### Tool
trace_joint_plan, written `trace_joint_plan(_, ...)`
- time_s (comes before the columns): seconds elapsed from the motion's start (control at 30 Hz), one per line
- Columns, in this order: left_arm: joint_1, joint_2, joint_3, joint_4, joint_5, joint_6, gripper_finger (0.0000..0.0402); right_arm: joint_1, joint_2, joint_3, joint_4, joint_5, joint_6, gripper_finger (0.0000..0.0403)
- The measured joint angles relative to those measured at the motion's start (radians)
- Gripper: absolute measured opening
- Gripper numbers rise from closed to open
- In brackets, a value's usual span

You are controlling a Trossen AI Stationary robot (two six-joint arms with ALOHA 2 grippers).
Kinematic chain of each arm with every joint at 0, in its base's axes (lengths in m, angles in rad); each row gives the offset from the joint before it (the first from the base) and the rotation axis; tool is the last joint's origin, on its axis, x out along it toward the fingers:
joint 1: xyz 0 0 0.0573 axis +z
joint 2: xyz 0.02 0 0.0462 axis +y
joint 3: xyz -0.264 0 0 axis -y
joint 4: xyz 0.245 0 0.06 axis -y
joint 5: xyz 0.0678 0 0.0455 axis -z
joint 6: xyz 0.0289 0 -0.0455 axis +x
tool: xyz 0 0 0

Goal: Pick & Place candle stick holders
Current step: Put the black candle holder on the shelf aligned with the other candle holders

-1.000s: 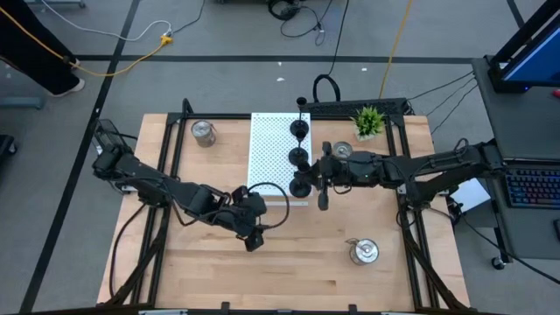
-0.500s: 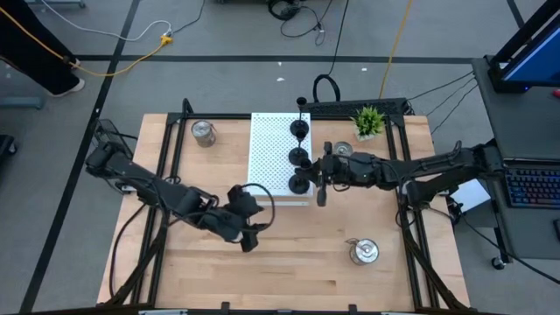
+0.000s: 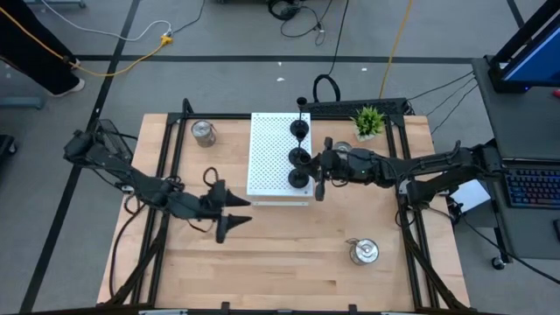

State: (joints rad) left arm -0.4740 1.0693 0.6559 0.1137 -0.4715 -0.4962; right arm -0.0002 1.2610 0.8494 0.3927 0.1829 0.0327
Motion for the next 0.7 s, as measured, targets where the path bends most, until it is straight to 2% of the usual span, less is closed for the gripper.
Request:
trace_joint_plan(0.27,-0.015,-0.131,-0.127,0.018,-0.030,-0.025,0.0241,0.000,0.015,0.000,-0.007,0.000,0.007,0.0005)
trace_joint_plan(0.7,-0.015,-0.197,-0.166,0.016,-0.027,-0.010,0.0241,0.000,0.032,0.000,-0.017,0.003,0.016,0.0005)
